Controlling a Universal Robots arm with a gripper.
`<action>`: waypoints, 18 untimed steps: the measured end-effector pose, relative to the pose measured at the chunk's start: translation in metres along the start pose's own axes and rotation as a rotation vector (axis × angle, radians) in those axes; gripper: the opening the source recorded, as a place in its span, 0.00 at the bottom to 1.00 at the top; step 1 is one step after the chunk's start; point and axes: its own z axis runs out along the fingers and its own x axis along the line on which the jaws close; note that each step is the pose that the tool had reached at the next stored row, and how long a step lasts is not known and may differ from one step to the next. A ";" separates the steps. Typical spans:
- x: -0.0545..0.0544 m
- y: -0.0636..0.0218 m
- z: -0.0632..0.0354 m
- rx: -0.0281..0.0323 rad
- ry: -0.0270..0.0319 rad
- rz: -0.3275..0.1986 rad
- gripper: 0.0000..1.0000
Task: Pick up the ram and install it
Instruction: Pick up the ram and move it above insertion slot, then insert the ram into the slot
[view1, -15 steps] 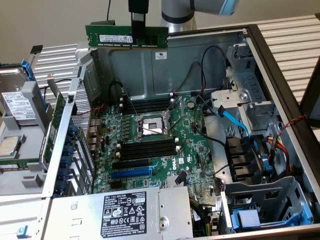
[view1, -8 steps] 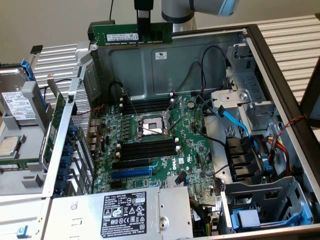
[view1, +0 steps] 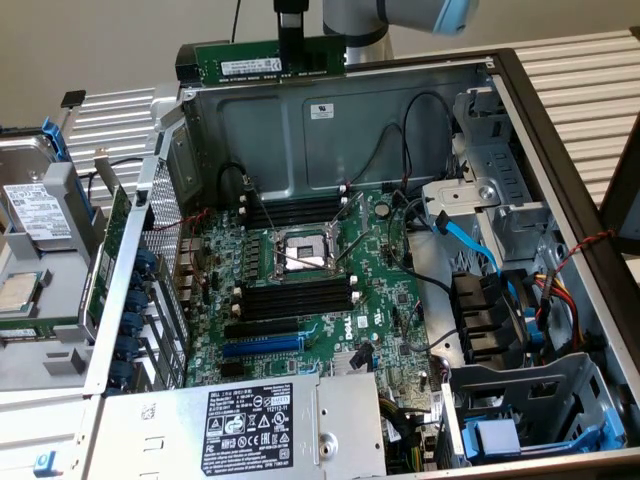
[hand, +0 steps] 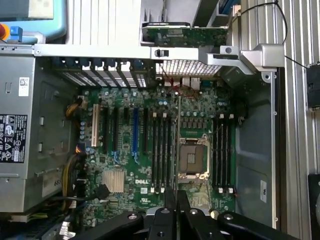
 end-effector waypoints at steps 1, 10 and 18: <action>-0.003 0.0000 0.0009 0.0018 0.0009 -0.001 0.13; -0.017 -0.0007 0.0161 0.0045 0.0027 -0.007 0.13; -0.018 -0.0018 0.0324 0.0044 0.0028 -0.007 0.13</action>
